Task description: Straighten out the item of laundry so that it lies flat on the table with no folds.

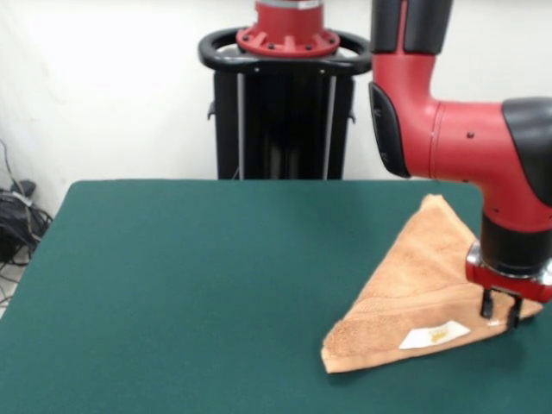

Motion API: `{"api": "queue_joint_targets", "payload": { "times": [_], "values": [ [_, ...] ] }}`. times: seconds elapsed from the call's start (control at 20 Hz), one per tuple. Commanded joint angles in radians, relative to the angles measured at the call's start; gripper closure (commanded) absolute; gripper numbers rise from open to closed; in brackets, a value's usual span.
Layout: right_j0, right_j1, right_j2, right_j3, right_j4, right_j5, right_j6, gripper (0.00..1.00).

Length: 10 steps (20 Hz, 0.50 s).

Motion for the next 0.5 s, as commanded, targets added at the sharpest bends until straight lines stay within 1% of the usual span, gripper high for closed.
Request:
{"api": "queue_joint_targets", "payload": {
  "times": [0.05,0.5],
  "values": [
    [0.015,0.139,0.144,-0.033,0.045,-0.151,0.226,1.00],
    [0.004,0.139,0.144,-0.040,0.034,-0.123,0.204,1.00]
  ]
}}
